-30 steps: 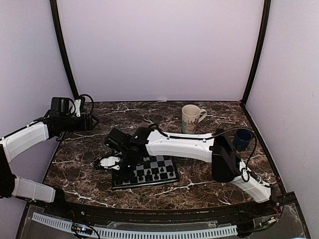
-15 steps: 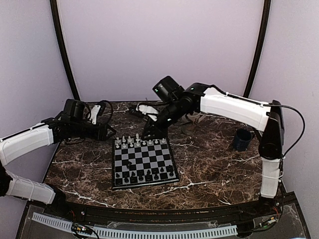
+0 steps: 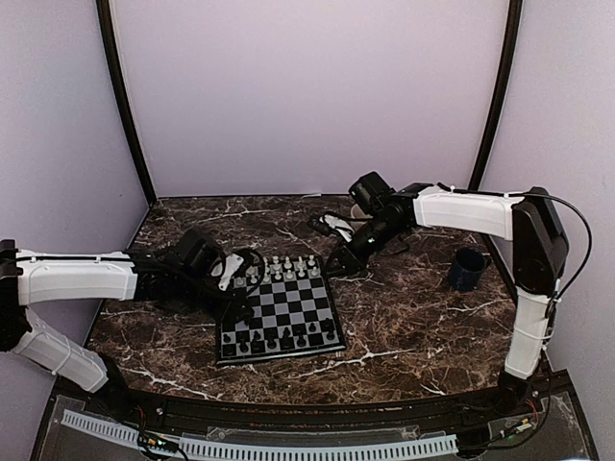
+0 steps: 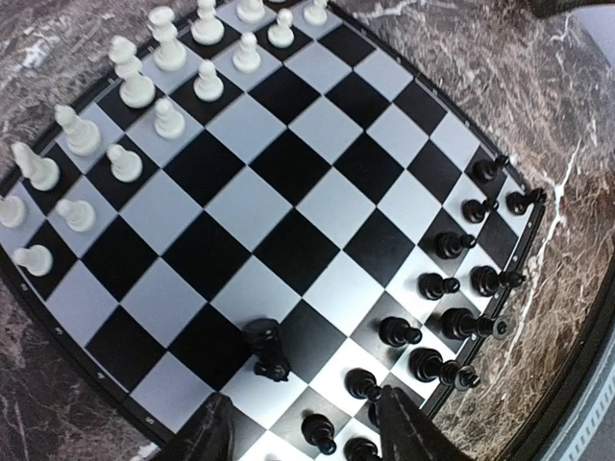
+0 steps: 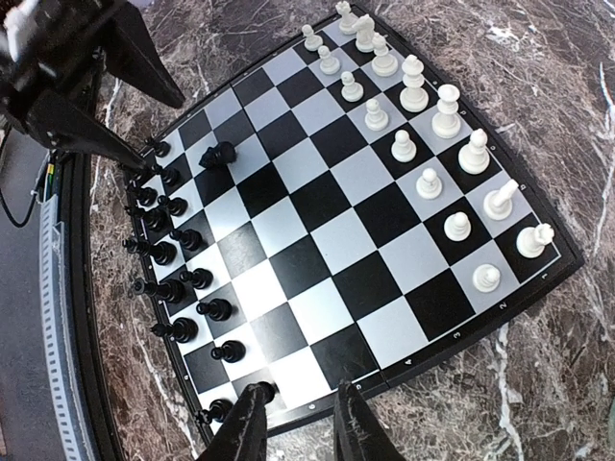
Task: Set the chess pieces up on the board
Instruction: Adjust the knight on the chessboard.
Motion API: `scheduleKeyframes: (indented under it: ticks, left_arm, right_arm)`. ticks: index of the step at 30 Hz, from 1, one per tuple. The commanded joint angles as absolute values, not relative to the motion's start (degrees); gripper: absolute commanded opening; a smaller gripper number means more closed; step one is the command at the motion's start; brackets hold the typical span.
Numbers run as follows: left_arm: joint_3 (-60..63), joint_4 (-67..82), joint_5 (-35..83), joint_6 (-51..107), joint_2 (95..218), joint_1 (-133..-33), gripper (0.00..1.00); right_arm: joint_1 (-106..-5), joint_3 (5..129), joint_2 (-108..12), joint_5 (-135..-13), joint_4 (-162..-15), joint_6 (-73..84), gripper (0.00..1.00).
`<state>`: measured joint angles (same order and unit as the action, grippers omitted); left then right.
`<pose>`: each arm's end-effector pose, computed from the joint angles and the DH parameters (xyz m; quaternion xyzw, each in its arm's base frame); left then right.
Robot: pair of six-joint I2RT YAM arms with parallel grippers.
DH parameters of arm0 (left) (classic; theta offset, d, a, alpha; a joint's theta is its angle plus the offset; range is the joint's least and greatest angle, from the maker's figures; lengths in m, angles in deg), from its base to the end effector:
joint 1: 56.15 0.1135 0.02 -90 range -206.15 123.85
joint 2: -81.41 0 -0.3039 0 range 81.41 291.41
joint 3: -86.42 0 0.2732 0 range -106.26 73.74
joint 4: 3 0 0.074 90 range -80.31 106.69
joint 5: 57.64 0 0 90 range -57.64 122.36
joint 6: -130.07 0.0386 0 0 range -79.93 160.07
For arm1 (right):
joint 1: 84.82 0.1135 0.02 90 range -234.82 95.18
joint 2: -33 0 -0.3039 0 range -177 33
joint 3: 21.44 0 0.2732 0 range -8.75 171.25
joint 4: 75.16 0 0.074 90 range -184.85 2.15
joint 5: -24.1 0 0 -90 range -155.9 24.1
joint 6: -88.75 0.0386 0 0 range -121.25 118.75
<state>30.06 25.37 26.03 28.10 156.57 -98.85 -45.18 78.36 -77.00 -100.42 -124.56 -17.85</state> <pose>0.2008 -0.1911 0.2368 0.2657 0.8910 -0.2131 0.3003 0.3298 0.3016 0.2594 -0.5030 0.7761 0.3306 0.1882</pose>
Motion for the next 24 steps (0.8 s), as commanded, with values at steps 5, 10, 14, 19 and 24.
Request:
scheduleKeyframes:
  ticks: [5,10,14,19,24]
  left_arm:
    - [27.2,26.8,34.8,27.9,163.7,-103.2,0.53]
    - [25.1,27.8,37.3,28.6,167.4,-103.2,0.47]
    - [23.2,28.7,37.5,29.2,170.6,-103.2,0.41]
    - [21.0,29.0,36.6,30.0,174.1,-103.2,0.32]
    - [20.1,29.3,34.4,31.1,176.0,-103.2,0.23]
  right_arm:
    - [-45.0,78.1,-75.1,-104.3,-120.6,-17.2,0.26]
    - [-45.0,77.7,-75.2,-104.4,-120.7,-17.6,0.26]
    - [-45.1,77.5,-75.3,-104.2,-120.6,-17.8,0.26]
    - [-45.1,77.6,-75.7,-103.8,-120.9,-18.0,0.25]
    - [-45.2,77.2,-75.6,-103.5,-121.0,-18.3,0.25]
